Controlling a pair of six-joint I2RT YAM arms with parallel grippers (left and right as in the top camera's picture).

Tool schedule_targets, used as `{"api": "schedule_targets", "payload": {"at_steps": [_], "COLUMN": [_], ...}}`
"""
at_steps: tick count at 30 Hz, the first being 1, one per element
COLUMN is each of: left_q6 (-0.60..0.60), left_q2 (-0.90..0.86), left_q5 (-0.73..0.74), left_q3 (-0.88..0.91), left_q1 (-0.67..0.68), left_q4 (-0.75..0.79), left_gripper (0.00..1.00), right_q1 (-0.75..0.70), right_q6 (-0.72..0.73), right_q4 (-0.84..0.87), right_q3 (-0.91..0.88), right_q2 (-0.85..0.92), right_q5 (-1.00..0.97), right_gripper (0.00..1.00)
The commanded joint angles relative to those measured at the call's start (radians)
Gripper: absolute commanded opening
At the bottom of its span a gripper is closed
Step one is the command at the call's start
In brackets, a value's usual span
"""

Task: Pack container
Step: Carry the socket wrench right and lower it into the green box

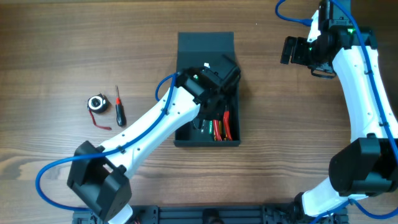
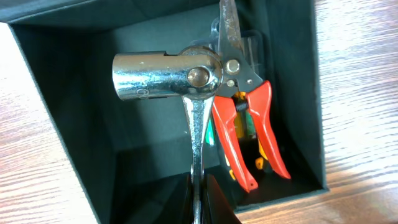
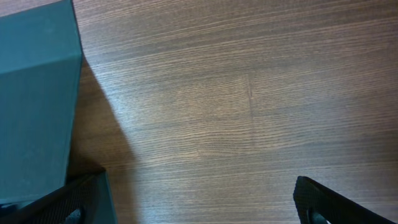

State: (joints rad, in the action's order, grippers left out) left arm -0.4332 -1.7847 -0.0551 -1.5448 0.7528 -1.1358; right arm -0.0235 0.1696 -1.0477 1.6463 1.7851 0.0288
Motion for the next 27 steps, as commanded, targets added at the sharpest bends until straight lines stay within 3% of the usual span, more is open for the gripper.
{"api": "schedule_targets", "payload": {"at_steps": [1,10,14,16,20,23,27], "left_q6": [-0.024,-0.024,-0.024,-0.023,-0.019,0.011,0.037], "left_q2": [-0.047,-0.049,-0.049,-0.049,-0.049,-0.048,-0.048], "left_q5": [-0.003,-0.018,-0.026,-0.05,-0.063,-0.063,-0.115], "left_q3": [0.055,0.301,0.338,0.338,0.338,0.333,0.195], "left_q1": [0.002,0.002,0.002,0.002,0.002,0.001,-0.04], "left_q4": [0.053,0.24,0.277,0.295,0.338,0.358,0.269], "left_gripper": [0.04,0.04,0.06,0.13,0.13,0.35,0.38], "right_q1": [-0.002,-0.002,-0.002,-0.002,-0.002,-0.002,-0.002], "right_q6": [-0.013,-0.012,-0.012,-0.013,-0.012,-0.012,-0.012], "right_q4": [0.001,0.001,0.001,0.001,0.001,0.001,0.001], "right_q3": [0.017,0.017,0.017,0.017,0.017,0.017,0.017], "right_q2": [0.011,0.011,0.011,0.011,0.011,0.011,0.011], "right_q5": [-0.01,-0.01,-0.01,-0.01,-0.01,-0.01,-0.01], "right_gripper": [1.0,1.0,1.0,1.0,1.0,1.0,1.0]}}
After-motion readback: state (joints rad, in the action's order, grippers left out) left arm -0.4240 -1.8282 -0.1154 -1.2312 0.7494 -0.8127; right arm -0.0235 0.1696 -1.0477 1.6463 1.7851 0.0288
